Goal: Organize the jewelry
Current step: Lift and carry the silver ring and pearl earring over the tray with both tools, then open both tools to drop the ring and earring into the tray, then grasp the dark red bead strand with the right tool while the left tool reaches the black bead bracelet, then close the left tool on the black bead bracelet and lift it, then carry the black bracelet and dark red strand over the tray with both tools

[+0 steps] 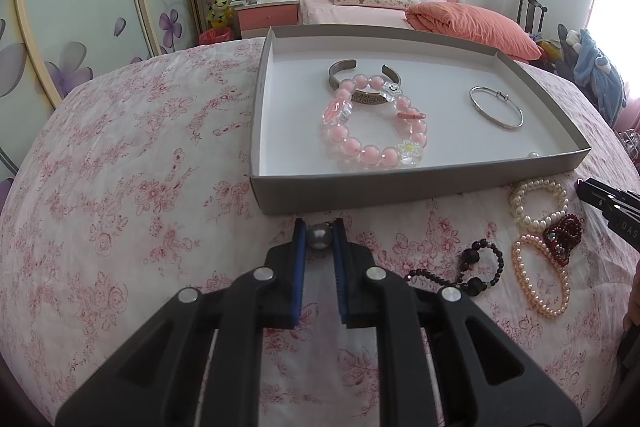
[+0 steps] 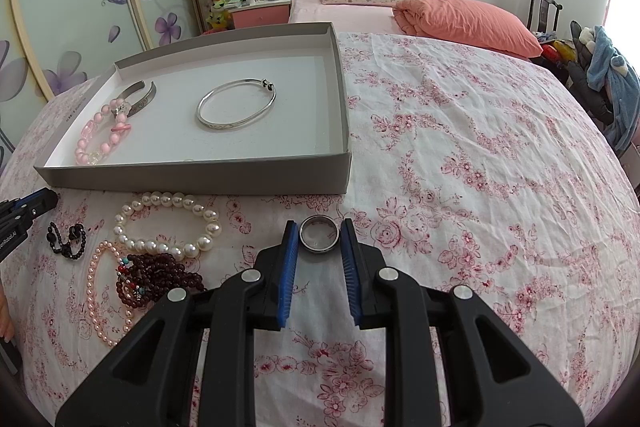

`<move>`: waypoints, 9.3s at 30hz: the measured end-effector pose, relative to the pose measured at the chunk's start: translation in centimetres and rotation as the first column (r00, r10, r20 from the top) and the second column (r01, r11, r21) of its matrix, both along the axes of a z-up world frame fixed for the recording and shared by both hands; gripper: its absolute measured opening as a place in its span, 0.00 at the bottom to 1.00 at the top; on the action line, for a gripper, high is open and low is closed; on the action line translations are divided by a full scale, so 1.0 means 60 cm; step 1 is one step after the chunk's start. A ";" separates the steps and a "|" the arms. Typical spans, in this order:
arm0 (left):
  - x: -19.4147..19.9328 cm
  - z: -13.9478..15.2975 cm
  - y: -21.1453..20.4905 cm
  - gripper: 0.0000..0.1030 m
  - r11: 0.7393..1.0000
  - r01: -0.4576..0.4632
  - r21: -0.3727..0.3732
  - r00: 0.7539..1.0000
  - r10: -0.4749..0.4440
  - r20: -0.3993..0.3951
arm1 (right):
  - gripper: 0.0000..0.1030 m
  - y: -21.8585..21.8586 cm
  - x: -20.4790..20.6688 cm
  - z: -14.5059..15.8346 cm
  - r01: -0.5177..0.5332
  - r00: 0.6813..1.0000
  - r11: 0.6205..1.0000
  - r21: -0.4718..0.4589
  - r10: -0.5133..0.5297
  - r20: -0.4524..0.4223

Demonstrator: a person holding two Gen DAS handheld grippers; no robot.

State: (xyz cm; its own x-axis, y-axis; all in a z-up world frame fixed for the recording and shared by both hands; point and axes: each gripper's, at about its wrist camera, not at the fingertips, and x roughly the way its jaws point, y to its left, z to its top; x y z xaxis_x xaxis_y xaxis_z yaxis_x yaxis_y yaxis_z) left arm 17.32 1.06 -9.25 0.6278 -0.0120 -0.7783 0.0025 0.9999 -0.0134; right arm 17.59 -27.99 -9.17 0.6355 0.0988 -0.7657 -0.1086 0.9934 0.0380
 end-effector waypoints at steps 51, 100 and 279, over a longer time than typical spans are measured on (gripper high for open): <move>0.012 0.162 -0.071 0.14 0.999 0.034 0.010 0.904 -0.035 0.426 | 0.22 0.093 0.001 0.176 -0.103 0.870 0.990 0.101 0.041 0.491; 0.034 0.118 0.025 0.32 0.990 -0.039 -0.135 0.953 0.078 0.293 | 0.23 0.028 0.007 0.081 -0.086 0.970 0.985 0.152 0.049 0.237; -0.049 0.194 -0.061 0.11 0.995 0.073 -0.073 0.923 -0.039 0.382 | 0.05 0.085 -0.075 0.213 -0.174 0.847 0.979 0.105 0.094 0.524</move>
State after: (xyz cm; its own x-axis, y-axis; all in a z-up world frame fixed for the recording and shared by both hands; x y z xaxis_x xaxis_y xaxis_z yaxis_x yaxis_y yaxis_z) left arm 14.38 -2.58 2.37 0.8720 -0.1111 -0.4766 0.0802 0.9932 -0.0849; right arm 13.07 -22.92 3.59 0.9061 0.2944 -0.3039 -0.2837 0.9556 0.0798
